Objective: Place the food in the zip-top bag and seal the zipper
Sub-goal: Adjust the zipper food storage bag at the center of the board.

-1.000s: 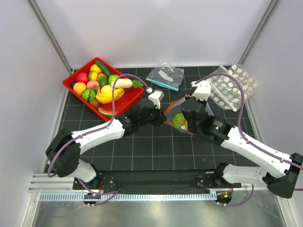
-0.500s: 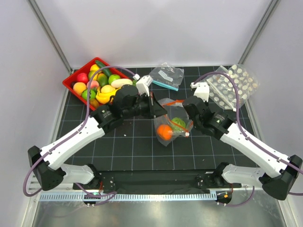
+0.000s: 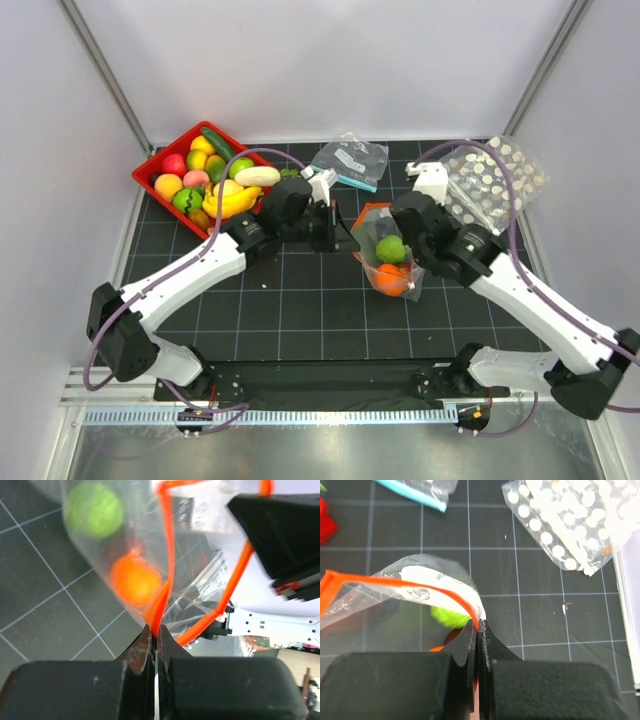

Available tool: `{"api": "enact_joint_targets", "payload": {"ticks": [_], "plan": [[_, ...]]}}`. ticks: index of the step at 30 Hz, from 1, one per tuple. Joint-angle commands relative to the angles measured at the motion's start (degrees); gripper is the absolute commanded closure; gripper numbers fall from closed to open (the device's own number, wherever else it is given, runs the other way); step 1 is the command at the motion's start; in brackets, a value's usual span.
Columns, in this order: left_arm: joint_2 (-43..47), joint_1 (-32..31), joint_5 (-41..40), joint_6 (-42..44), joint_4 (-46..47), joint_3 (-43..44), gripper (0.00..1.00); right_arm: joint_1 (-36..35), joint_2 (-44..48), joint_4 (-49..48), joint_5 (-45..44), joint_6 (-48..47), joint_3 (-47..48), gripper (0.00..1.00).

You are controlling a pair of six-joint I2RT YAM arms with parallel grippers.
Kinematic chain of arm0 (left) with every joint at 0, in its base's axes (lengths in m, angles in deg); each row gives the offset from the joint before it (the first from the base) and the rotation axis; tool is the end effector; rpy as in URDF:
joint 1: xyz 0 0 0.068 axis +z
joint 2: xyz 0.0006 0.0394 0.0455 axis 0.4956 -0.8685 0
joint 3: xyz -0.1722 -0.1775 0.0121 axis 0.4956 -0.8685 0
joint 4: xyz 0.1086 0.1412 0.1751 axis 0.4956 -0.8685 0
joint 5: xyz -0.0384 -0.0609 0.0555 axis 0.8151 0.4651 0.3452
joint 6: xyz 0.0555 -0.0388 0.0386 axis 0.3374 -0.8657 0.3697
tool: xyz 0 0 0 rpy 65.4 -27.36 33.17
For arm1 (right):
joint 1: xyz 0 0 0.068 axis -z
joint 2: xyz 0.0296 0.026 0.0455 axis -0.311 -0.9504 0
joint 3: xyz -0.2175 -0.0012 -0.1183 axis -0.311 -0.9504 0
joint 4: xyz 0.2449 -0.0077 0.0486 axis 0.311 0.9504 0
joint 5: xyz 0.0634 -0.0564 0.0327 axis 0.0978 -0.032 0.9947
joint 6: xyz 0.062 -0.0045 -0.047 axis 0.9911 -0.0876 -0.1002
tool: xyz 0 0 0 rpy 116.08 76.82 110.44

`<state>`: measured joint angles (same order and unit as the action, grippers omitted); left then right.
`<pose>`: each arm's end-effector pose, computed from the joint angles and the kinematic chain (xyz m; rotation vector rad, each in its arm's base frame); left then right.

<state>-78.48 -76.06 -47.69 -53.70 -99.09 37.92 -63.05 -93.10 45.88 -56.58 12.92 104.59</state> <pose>0.2206 -0.2627 0.3075 0.2386 2.3282 -1.2516 0.1931 0.1280 0.3413 -0.0089 2.0615 -0.1423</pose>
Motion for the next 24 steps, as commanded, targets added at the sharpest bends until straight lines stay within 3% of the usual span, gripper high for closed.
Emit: {"api": "enact_joint_targets", "payload": {"ticks": [1, 6, 9, 15, 24], "plan": [[-2.0, 2.0, 5.7, -1.9, 5.3, -1.0, 1.0, 0.0, -4.8, 0.8, -1.1, -1.1, 0.6, 0.99], [-5.6, 3.3, 4.4, 1.8, 6.1, -1.9, 0.99, 1.4, -4.8, -5.2, -1.0, -0.7, -3.1, 0.99], [-7.3, 3.3, 2.3, 3.7, 6.0, -2.3, 0.91, 1.8, -4.9, -7.5, -1.6, -0.8, -4.1, 0.99], [-9.6, 3.3, -4.7, 5.6, 5.3, -1.6, 0.97, 2.1, -4.7, -9.7, -7.3, -1.5, -5.9, 0.99], [-17.2, 1.1, -0.7, 5.5, 5.6, 6.1, 1.0, 2.6, -3.2, -6.2, -13.2, -2.8, -1.5, 0.99]]}}
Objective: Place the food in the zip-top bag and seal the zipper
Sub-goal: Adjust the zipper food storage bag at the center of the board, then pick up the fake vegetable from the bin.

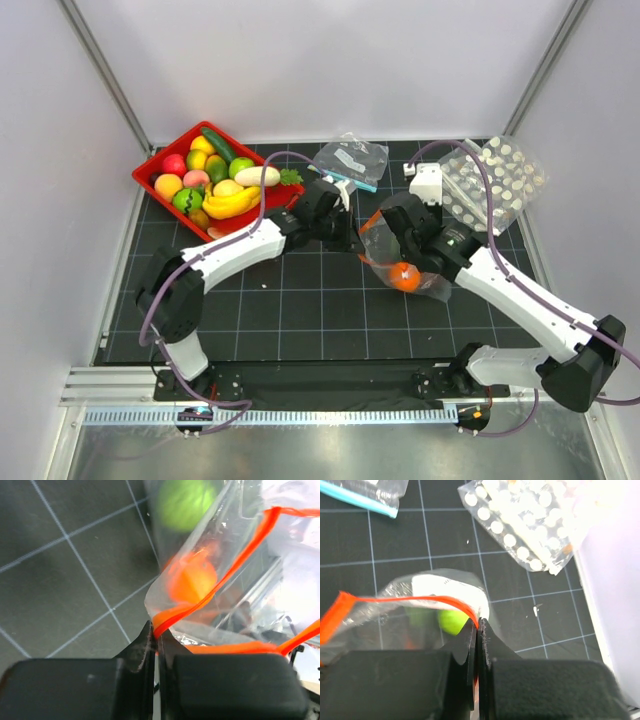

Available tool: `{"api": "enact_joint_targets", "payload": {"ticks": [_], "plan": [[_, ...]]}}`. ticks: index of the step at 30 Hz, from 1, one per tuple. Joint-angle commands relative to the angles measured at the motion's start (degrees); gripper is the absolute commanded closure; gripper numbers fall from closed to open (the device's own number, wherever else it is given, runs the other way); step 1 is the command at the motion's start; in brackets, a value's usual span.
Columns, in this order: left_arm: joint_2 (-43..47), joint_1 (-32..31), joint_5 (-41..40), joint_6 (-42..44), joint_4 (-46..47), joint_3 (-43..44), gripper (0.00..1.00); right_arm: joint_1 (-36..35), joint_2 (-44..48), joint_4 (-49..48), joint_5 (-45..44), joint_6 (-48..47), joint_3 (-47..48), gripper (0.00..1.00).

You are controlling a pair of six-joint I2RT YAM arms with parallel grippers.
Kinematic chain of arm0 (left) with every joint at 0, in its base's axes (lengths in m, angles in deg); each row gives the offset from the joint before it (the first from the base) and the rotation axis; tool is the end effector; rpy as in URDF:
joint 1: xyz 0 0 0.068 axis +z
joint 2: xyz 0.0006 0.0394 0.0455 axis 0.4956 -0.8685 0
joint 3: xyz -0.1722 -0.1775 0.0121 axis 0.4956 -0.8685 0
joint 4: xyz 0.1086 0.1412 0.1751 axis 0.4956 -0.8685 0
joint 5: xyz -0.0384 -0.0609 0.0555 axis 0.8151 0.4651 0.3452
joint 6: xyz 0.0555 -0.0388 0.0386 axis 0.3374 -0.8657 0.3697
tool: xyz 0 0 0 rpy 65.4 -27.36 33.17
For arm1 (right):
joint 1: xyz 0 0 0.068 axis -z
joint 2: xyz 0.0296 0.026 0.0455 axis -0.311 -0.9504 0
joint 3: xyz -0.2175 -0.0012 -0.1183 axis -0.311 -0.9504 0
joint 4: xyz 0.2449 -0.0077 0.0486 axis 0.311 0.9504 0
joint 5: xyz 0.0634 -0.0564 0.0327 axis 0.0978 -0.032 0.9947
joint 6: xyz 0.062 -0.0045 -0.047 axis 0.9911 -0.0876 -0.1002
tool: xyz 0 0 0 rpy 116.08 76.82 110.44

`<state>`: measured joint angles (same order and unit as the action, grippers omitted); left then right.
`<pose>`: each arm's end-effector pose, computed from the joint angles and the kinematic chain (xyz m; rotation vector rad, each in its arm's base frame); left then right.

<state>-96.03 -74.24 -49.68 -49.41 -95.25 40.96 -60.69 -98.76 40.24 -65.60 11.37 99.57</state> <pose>0.2714 -0.2944 0.2253 0.2382 2.4844 -1.0641 0.2194 0.1299 0.3059 0.0408 2.0400 -0.3974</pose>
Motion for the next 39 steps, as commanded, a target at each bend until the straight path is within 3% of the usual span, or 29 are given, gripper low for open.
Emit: {"api": "enact_joint_targets", "payload": {"ticks": [1, 3, 4, 6, 7, 9, 10, 13, 16, 22, 28, 33, 39], "plan": [[0.6, -0.7, 0.8, 1.5, 1.8, 2.9, 0.92, 0.3, 2.2, -0.6, -4.1, -1.3, 3.4, 0.99], [1.8, -0.6, -1.7, 2.4, 1.8, 2.4, 0.84, 0.2, 1.0, -1.5, -3.7, -1.5, 2.3, 0.99], [2.3, -0.6, -2.5, 2.9, 1.6, 1.7, 0.73, 0.2, 0.6, -2.0, -3.2, -1.4, 1.7, 0.99], [3.6, -0.2, -5.5, 4.5, 1.2, 1.3, 0.6, 0.2, -0.1, -4.2, -2.2, -1.2, -0.7, 0.99], [4.1, -0.1, -6.9, 5.1, 0.6, 0.9, 0.49, 0.2, -0.2, -5.5, -1.1, -1.3, -1.6, 0.99], [5.1, 0.0, -12.3, 6.6, 0.4, 0.0, 0.39, 0.2, 0.2, -10.4, 0.1, -1.8, -4.8, 0.99], [6.5, 0.0, -14.7, 6.9, 0.4, -1.3, 0.28, 0.2, 0.5, -12.1, 0.4, -1.9, -5.9, 0.99], [8.9, 0.1, -25.1, 7.2, 0.7, -4.5, 0.11, 0.2, 1.5, -18.5, 1.4, -2.8, -10.0, 0.99], [10.4, 1.2, -33.4, 6.5, 1.8, -7.9, 0.0, 0.2, 2.3, -24.6, 2.6, -4.0, -14.0, 0.99], [13.9, 7.7, -33.0, 4.9, 5.8, -13.6, 0.0, 0.1, 2.4, -31.6, 8.3, -1.4, -19.1, 0.99], [14.6, 14.2, -29.9, 2.7, 6.5, -13.9, 0.0, 0.1, 0.4, -41.9, 8.7, -0.7, -26.4, 0.99], [12.5, 16.9, -34.2, -3.8, 6.3, -10.5, 0.0, 0.1, -1.3, -45.5, 8.7, -0.7, -28.2, 0.99], [9.5, 22.0, -35.3, -13.7, 7.8, -7.1, 0.0, 0.0, 3.1, -49.5, 7.9, -1.2, -33.3, 0.99]]}}
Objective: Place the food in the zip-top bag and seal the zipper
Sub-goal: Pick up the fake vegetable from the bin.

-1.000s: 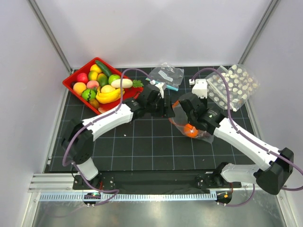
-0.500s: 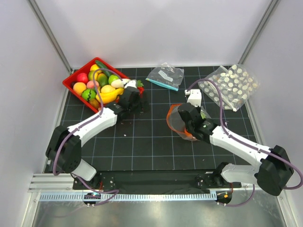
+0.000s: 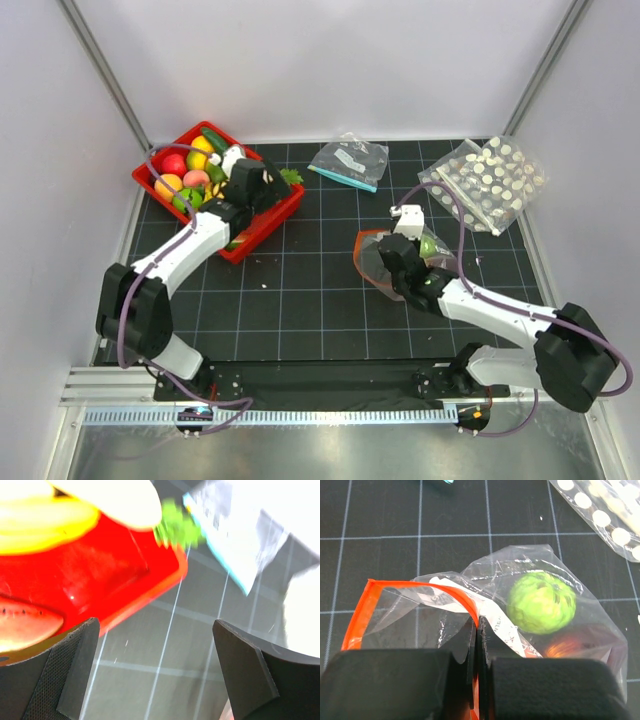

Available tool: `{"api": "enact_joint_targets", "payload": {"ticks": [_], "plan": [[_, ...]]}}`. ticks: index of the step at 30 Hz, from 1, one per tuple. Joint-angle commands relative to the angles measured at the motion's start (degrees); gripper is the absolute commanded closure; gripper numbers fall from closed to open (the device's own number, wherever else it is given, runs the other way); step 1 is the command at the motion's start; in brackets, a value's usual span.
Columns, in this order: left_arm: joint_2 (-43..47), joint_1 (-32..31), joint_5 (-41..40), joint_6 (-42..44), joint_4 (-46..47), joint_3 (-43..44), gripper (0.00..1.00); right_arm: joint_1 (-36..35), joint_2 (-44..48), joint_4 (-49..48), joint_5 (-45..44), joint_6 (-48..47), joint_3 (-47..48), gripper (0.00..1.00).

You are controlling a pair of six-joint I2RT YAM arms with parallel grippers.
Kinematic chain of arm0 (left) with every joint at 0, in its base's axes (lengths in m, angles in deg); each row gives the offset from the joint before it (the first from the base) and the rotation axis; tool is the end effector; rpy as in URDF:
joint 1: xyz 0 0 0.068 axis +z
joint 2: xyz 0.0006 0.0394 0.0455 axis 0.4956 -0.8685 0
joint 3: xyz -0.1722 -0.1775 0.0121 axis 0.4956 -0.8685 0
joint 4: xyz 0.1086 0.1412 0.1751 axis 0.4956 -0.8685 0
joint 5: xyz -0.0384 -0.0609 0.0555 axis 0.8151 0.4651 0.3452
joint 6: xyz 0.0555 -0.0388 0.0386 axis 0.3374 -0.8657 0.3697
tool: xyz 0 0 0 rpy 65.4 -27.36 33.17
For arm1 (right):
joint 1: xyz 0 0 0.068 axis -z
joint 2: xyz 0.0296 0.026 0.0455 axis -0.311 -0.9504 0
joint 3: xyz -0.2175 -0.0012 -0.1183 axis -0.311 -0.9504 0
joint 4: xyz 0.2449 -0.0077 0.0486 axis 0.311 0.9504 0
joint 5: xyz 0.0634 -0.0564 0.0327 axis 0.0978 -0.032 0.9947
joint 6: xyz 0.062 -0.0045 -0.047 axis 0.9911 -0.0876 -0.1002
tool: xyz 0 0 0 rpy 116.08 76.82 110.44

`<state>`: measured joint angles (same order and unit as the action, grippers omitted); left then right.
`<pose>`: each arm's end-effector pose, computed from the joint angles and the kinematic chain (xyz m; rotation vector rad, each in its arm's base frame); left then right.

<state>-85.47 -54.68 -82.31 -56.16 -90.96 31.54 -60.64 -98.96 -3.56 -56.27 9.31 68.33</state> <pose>0.3386 -0.1380 0.2428 -0.5936 2.1030 -0.4435 0.2262 0.1457 0.1911 0.0284 1.9798 -0.1121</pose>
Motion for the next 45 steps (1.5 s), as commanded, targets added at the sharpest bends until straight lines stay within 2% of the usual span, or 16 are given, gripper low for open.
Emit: {"api": "enact_joint_targets", "payload": {"ticks": [1, 6, 14, 17, 22, 37, 40, 41, 43, 44, 45], "plan": [[-1.4, 3.8, -2.9, -9.5, 4.2, 2.0, 0.0, 0.1, 3.9, -6.8, -1.6, 0.7, -2.6, 0.99], [-1.6, 5.3, -6.7, -15.6, 15.5, -2.0, 0.0, 0.1, 3.8, -7.6, -1.8, 0.2, -3.0, 0.99], [-5.6, 6.5, -8.0, -26.9, 25.6, -5.1, 0.0, 0.1, 3.7, -7.8, -2.3, 0.3, -3.2, 0.99], [-7.4, 6.5, -8.7, -29.6, 29.8, -6.5, 0.03, 0.1, 3.5, -8.2, -2.6, 0.1, -3.3, 0.99], [-11.0, 6.5, -10.4, -31.6, 31.2, -4.2, 0.08, 0.1, 3.6, -7.7, -2.4, 0.1, -3.2, 0.99], [-22.9, 7.1, -10.4, -38.7, 31.1, 2.7, 0.12, 0.1, 3.8, -7.1, -3.3, 0.1, -3.0, 0.99], [-25.0, 8.1, -8.2, -38.2, 34.2, 3.8, 0.3, 0.1, 3.9, -7.1, -3.1, 0.3, -3.4, 0.99], [-25.5, 8.4, -6.8, -38.1, 35.6, 3.6, 0.43, 0.1, 3.8, -6.9, -3.1, 0.3, -3.3, 0.99], [-26.4, 9.6, -4.8, -38.0, 38.9, 3.2, 0.6, 0.1, 3.7, -6.9, -2.7, 0.4, -3.2, 0.99], [-26.6, 10.0, -3.5, -37.9, 39.6, 2.9, 0.77, 0.1, 3.6, -7.0, -2.8, 0.4, -3.2, 0.99], [-26.1, 10.5, -1.5, -37.2, 39.9, 2.7, 0.83, 0.1, 3.6, -6.9, -3.0, 0.4, -3.1, 0.99]]}}
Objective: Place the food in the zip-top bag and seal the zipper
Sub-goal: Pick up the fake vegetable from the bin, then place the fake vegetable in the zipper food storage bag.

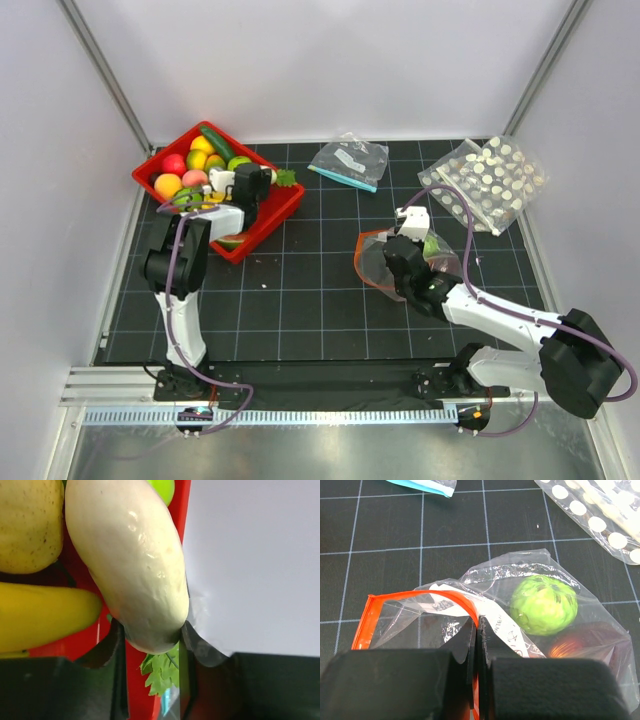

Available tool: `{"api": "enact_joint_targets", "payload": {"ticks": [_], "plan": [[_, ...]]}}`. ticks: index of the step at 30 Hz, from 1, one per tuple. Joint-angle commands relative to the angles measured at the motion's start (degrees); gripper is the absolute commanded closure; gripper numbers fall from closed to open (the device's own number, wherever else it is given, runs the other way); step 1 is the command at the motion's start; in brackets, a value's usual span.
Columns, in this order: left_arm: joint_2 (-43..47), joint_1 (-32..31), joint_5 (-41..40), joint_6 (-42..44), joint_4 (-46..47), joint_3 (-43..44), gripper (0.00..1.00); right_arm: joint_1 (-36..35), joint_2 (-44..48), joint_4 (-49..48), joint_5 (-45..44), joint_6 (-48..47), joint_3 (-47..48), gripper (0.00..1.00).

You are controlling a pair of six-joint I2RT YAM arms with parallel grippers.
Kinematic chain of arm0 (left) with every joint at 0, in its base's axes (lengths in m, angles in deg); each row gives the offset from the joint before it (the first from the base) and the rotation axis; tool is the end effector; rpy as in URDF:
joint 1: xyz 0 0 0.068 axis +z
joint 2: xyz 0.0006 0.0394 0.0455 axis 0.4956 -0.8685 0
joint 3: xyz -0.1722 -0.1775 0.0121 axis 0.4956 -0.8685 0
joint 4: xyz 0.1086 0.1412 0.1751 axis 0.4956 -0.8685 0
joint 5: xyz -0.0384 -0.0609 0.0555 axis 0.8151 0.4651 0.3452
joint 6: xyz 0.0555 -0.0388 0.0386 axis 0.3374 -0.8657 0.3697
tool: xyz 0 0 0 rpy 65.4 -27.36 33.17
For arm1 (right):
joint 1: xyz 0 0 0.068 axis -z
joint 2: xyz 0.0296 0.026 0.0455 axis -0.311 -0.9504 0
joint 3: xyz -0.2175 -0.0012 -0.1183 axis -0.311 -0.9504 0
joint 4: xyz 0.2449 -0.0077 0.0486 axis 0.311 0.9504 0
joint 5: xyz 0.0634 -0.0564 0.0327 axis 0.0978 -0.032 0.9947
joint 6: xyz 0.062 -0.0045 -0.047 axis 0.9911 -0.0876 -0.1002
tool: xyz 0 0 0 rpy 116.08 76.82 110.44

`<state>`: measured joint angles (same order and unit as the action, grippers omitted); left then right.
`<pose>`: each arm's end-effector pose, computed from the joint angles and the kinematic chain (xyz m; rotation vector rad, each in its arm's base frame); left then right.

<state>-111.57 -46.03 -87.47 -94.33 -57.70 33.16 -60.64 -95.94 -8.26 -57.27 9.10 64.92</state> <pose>0.4344 -0.1027 0.1446 -1.3814 1.5557 -0.7760 0.2208 0.1396 0.1931 0.0711 1.9209 -0.0787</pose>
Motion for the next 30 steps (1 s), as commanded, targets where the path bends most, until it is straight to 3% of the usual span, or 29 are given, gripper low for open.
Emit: {"api": "enact_joint_targets", "payload": {"ticks": [1, 16, 20, 30], "plan": [[0.7, 1.8, 3.9, 1.8, 6.8, 0.3, 0.85, 0.2, 0.5, -2.2, -1.9, 0.5, 0.2, 0.99], [26.1, -1.3, 7.0, 13.3, 4.7, -15.2, 0.91, 0.1, 1.4, -2.0, -2.1, 0.8, -0.6, 0.99], [31.2, -4.9, 11.0, 21.4, -0.7, -15.5, 1.0, 0.1, 1.2, -2.1, -2.1, 0.7, -0.6, 0.99], [40.0, -19.9, 11.4, 39.9, -21.1, -13.5, 1.0, 0.1, 3.4, -1.9, -2.8, 0.7, -1.4, 0.99]]}}
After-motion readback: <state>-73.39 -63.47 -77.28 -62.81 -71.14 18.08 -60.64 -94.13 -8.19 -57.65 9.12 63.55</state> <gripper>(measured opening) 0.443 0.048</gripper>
